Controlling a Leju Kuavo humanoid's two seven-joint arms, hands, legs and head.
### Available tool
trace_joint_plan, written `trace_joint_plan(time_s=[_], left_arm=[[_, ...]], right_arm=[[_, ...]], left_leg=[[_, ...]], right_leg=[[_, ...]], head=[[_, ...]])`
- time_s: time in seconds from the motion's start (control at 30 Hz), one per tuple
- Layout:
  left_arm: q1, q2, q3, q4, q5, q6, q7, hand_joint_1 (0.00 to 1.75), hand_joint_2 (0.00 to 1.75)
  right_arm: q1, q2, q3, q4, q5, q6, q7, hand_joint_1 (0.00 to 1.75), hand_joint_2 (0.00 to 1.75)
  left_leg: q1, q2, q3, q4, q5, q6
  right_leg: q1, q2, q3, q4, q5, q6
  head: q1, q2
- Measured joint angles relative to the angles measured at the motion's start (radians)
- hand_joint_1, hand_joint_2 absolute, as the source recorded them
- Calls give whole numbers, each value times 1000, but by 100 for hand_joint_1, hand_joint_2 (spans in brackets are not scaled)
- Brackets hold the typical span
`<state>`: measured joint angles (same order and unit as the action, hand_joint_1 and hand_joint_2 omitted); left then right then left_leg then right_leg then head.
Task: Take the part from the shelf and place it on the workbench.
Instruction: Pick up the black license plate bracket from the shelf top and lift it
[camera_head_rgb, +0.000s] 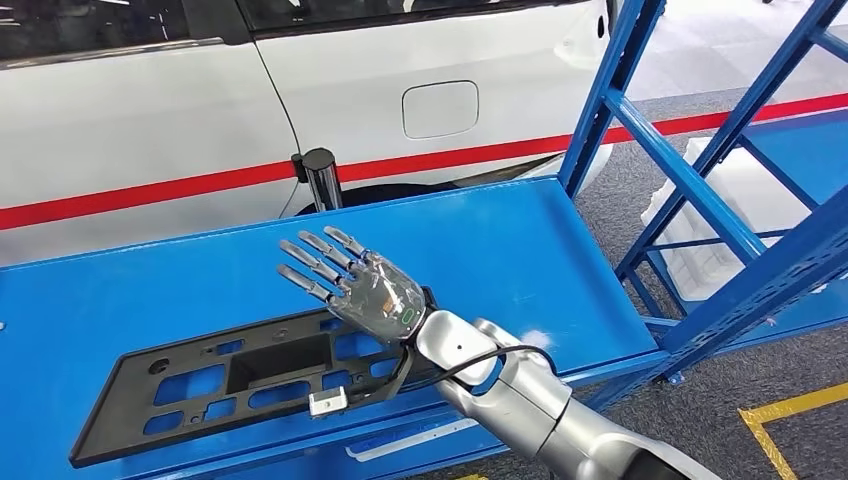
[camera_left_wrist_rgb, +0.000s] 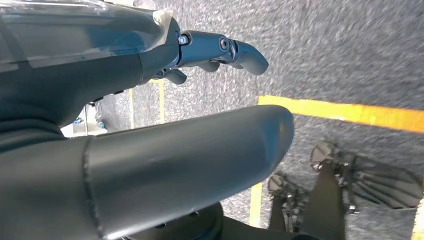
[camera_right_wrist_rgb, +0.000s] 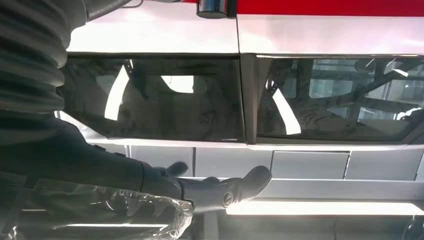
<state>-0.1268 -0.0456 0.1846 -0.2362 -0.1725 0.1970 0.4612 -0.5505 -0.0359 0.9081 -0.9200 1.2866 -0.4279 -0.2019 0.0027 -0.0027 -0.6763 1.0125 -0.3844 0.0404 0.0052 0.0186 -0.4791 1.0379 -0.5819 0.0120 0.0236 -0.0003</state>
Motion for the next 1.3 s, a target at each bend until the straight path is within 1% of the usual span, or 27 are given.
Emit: trace_joint_plan(time_s=[0.03,0.1,0.13,0.17,0.2,0.23,0.27,0.3,0.33,0.37,0.43,0.57,0.7,0.83,0.87,0.93,0.97,1.0,1.03,1.07,1.1,1.13,1.17,1.2,1.23,1.27,1.3], left_arm=[[-1,-2,0,0,-2,4,0,0,0],[-3,-3,0,0,-4,9,0,0,0],[-4,-4,0,0,-4,9,0,0,0],[-5,-5,0,0,-4,10,0,0,0],[-5,-5,0,0,-4,10,0,0,0],[-5,-6,0,0,-4,10,0,0,0],[-5,-8,0,0,-4,10,0,0,0],[-6,-9,0,0,-4,10,0,0,0],[-6,-10,0,0,-4,10,0,0,0],[-7,-11,0,0,-4,9,0,0,0],[-7,-11,0,0,-4,9,0,0,0],[-6,-12,-2,0,-5,9,0,0,0],[-6,-10,-2,0,-6,11,0,0,0],[-6,-9,-2,0,-6,12,0,0,0],[-6,-9,-2,0,-6,12,0,0,0],[-7,-10,-2,0,-6,12,0,0,0],[-7,-10,-2,0,-6,12,0,0,0],[-7,-10,-2,0,-6,12,0,0,0],[-7,-10,-2,0,-6,12,0,0,0],[-7,-10,-2,0,-6,12,0,0,0],[-7,-10,-2,0,-6,12,0,0,0],[-6,-10,-2,0,-6,12,0,0,0],[-6,-11,-2,0,-6,12,0,0,0],[-5,-11,-2,0,-6,12,0,0,0],[-5,-11,-2,0,-6,12,0,0,0],[-5,-11,-2,0,-7,12,0,0,0],[-6,-11,-2,0,-7,13,0,0,0]], right_arm=[[1,-2,-1,0,0,0,0,0,175],[6,-7,-1,0,-1,-1,0,0,175],[9,-9,-1,1,-1,-1,0,0,175],[11,-11,-1,1,-1,-1,0,0,175],[12,-12,-1,1,-1,-1,0,0,175],[12,-13,-1,1,-1,-1,0,0,175],[12,-14,-1,1,-1,-1,0,0,175],[12,-15,-2,1,-1,-1,0,0,175],[12,-16,-2,1,-1,-1,0,0,175],[12,-17,-2,1,-1,-2,0,0,175],[11,-17,-2,1,-1,-2,0,0,175],[11,-16,-2,0,-3,-2,0,0,175],[11,-14,-2,0,-7,-2,0,0,175],[11,-14,-2,0,-13,-2,0,0,175],[11,-14,-2,0,-13,-2,0,0,175],[11,-14,-4,-1,-15,-3,0,0,175],[11,-14,-5,-2,-15,-3,0,0,175],[10,-14,-6,-3,-15,-3,0,0,175],[10,-15,-7,-3,-15,-3,0,0,175],[12,-17,-7,-3,-15,-3,0,0,175],[14,-18,-7,-2,-15,-3,0,0,175],[17,-20,-7,-2,-15,-3,0,0,175],[18,-22,-7,-2,-15,-3,0,0,175],[18,-22,-7,-2,-15,-3,0,0,175],[18,-23,-7,-2,-16,-4,0,0,175],[17,-23,-7,-2,-17,-4,0,0,175],[17,-23,-7,-2,-18,-5,0,0,175]], left_leg=[[1,3,10,-7,14,4],[-3,5,20,-7,10,12],[-4,3,23,-6,6,13],[-6,0,26,-6,0,14],[-7,-3,31,-6,-5,14],[-9,-7,37,-5,-11,13],[-11,-10,44,-6,-16,12],[-13,-14,50,-5,-21,10],[-15,-17,53,-4,-25,7],[-16,-19,54,-4,-29,6],[-16,-19,54,-2,-32,5],[-16,-18,57,-6,-35,2],[-16,-18,59,-6,-38,3],[-19,-18,58,-6,-41,7],[-20,-18,59,-7,-42,9],[-16,-16,68,-21,-37,15],[-13,-15,74,-29,-34,18],[-10,-13,81,-36,-31,21],[-9,-11,84,-38,-31,23],[-9,-10,85,-38,-31,24],[-9,-9,85,-37,-31,24],[-8,-8,85,-37,-31,23],[-7,-7,85,-35,-31,22],[-5,-7,85,-34,-32,20],[-3,-7,86,-31,-34,16],[-2,-8,84,-27,-37,11],[-3,-8,83,-22,-39,4]], right_leg=[[-1,-3,-18,44,-21,0],[-3,-6,-93,169,-76,-3],[-3,-6,-131,216,-88,-1],[-3,-7,-155,231,-82,5],[-3,-7,-158,205,-55,14],[-2,-7,-144,146,-14,23],[0,-6,-123,77,32,25],[2,-5,-104,18,70,23],[4,-5,-90,-20,96,17],[4,-4,-83,-34,109,11],[2,-4,-79,-38,112,6],[1,-4,-78,-39,110,3],[0,-3,-77,-39,110,3],[-3,-3,-77,-40,109,4],[-4,-3,-76,-42,109,4],[-2,-4,-79,-37,104,7],[-1,-5,-87,-18,93,8],[-1,-6,-108,24,73,8],[-4,-7,-136,82,48,6],[-6,-7,-173,153,21,5],[-8,-7,-206,215,1,8],[-11,-8,-225,246,-3,15],[-15,-8,-226,241,8,25],[-19,-9,-204,193,34,37],[-23,-9,-168,118,65,48],[-25,-9,-130,50,93,53],[-25,-8,-104,3,114,53]], head=[[1,0],[2,0],[2,0],[2,0],[2,0],[2,0],[1,0],[0,0],[-1,0],[-2,0],[-3,0],[-3,0],[-3,0],[-3,0],[-3,0],[-3,0],[-2,0],[-2,0],[-2,0],[-2,0],[-2,0],[-2,0],[-2,0],[-2,0],[-2,0],[-2,0],[-2,0]])
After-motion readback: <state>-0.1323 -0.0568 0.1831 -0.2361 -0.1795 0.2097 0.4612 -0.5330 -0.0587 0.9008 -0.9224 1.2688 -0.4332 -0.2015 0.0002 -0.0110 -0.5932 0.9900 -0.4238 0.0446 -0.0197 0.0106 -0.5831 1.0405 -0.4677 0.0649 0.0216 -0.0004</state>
